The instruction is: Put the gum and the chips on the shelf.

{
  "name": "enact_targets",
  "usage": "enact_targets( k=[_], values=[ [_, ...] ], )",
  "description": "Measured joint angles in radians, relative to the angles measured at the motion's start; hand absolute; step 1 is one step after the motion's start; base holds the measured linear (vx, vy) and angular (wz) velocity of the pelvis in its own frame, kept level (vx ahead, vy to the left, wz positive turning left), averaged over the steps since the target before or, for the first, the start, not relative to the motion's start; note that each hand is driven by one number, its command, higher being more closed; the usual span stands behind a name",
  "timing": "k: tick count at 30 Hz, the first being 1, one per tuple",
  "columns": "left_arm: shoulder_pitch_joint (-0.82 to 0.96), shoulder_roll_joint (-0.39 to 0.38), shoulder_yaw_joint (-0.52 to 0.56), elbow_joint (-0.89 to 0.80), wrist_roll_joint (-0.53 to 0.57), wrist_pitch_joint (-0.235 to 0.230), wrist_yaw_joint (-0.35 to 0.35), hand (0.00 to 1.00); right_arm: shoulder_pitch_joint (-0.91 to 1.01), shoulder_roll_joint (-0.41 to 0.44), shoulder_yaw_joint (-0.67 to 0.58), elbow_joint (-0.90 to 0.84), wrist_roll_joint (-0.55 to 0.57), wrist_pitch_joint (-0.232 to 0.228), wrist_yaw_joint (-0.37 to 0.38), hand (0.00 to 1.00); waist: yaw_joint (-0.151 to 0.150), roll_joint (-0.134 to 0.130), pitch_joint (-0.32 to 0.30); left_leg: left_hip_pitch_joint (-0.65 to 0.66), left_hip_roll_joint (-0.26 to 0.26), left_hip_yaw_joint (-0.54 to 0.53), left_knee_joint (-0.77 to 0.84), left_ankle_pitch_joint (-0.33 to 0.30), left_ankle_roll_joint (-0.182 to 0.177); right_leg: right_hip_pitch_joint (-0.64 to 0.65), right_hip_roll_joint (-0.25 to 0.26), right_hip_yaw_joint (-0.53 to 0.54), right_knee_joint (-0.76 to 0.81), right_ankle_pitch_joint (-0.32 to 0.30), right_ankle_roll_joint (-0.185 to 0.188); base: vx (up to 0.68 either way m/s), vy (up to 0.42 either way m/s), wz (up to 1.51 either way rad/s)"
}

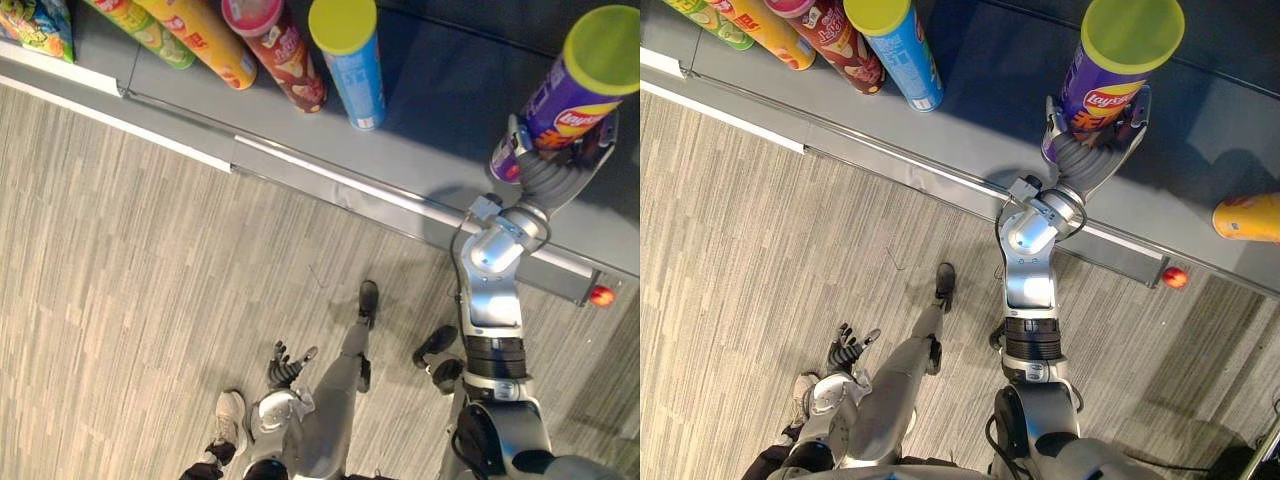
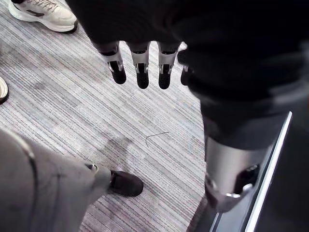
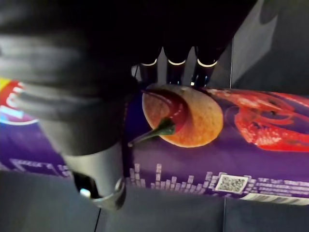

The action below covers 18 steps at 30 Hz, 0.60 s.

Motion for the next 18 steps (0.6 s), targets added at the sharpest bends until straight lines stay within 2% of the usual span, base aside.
enact_targets(
  k=[9,18],
  values=[
    [-0.003,0.003,-0.004,-0.001,-0.006,-0.016,0.000,0.00,-0.044,0.005,-0.002,0.045,0.041,-0.002,-0.006,1.00,0.003,-0.011,-0.008,-0.035,0.000,-0.007,0.000,0.009,0.002,-0.036,-0.006,-0.016,0.016,-0.008,-0.012,0.02,-0.024,0.03],
    [-0.009,0.007,-0.036,-0.001,-0.038,-0.020,0.000,0.00,-0.101,0.005,-0.012,0.052,0.064,-0.007,-0.045,1.00,0.010,-0.015,-0.027,-0.075,-0.009,-0.010,0.000,0.029,-0.003,-0.073,-0.018,-0.020,0.026,-0.033,-0.014,0.00,-0.034,0.06]
  ],
)
